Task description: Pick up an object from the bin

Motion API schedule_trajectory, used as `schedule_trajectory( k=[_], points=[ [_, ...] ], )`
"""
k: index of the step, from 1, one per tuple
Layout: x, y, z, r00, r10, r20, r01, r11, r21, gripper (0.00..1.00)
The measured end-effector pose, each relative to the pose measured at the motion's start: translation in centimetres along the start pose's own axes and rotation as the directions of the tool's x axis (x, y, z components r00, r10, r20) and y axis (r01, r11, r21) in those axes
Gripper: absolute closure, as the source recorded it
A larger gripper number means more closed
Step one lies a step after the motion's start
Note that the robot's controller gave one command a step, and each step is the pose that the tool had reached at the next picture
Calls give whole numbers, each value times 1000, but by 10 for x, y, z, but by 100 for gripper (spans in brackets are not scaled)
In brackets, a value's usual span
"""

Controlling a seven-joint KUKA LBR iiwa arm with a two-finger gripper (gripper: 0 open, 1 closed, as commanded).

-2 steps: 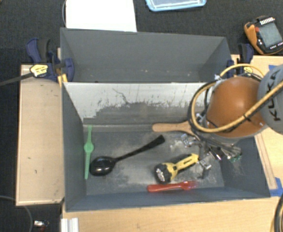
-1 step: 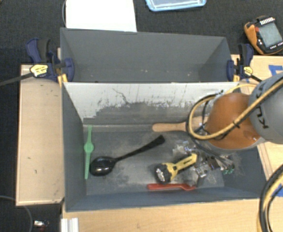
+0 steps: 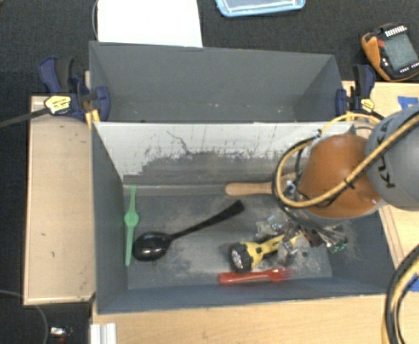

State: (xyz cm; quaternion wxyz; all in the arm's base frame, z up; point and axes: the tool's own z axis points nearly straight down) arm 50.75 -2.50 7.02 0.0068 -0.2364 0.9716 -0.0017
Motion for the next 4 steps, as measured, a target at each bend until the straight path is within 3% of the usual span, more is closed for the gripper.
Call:
schedule_trajectory(
  k=[2,3,4],
  points=[
    [2,2,-15,1000,0,-10,0,1000,-6,100],
    [-1,0,-52,1000,2,1,-2,1000,0,100],
    [0,0,-66,1000,4,-2,-4,1000,-2,100]
  ],
)
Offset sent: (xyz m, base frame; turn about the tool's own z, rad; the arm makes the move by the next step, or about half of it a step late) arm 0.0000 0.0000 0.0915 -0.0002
